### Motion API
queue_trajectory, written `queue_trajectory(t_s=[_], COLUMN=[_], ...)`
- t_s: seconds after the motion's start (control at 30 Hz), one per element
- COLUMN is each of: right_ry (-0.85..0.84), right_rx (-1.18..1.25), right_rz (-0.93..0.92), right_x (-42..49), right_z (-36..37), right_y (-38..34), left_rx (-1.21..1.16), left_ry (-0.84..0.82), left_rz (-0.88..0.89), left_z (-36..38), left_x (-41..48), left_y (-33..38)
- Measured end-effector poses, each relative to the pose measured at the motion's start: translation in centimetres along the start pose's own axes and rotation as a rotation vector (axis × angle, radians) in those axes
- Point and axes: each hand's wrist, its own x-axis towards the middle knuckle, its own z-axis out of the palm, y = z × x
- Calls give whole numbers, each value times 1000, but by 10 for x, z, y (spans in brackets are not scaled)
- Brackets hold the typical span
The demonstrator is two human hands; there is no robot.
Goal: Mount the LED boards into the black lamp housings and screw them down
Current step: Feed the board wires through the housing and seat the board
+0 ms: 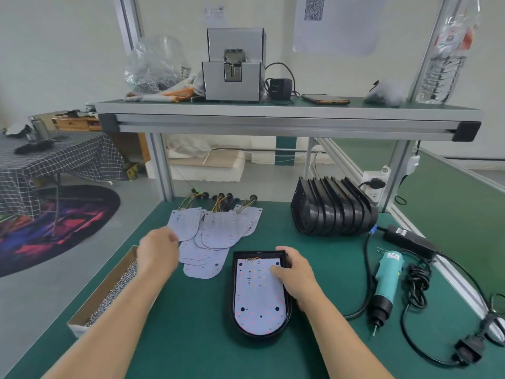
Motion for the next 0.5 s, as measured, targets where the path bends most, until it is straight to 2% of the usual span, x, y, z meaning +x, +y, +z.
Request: queue_trajectory(t_s=[0.03,0.13,0.2,0.5], right_ry=[3,7,15,16], right_rx=[-4,-13,-13,-8], right_rz=[-10,-29,-28,-35], right_x=[0,-1,0,1], right_z=[0,0,0,0], right_y=[1,2,2,3], left_rx=[104,474,577,469], left_ry=[-21,-259,-356,-148], left_rz=[-36,-64,-19,6], left_z=[-7,-16,-10,3], left_x=[7,17,15,9], left_y=[-11,-37,-49,-61])
